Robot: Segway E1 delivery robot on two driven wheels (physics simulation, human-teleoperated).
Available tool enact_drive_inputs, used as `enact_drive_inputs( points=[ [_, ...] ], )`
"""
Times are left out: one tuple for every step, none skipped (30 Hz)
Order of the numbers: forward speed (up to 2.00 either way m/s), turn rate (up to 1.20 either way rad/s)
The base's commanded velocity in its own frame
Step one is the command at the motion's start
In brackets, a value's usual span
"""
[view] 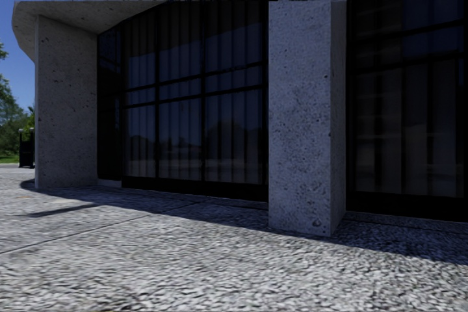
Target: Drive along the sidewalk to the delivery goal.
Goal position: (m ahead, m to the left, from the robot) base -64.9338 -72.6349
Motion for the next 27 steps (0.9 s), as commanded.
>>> enact_drive_inputs(
  points=[
    [1.37, -1.16],
    [1.37, -1.16],
    [1.37, -1.16],
    [1.37, -1.16],
    [1.37, -1.16],
    [1.37, -1.16],
    [1.37, -1.16],
    [1.37, -1.16],
    [1.37, -1.16],
    [1.38, -1.16],
    [1.40, -1.16],
    [1.41, -1.16],
    [1.41, -1.16],
    [1.42, -1.16],
    [1.42, -1.16],
    [1.43, -1.16],
    [1.46, -1.16],
    [1.46, -1.16],
    [1.49, -1.16],
    [1.51, -1.16],
    [1.52, -1.16],
    [1.53, -1.16],
    [1.53, -1.16],
    [1.54, -1.16],
    [1.55, -1.16],
    [1.55, -1.16],
    [1.55, -1.16]
  ],
)
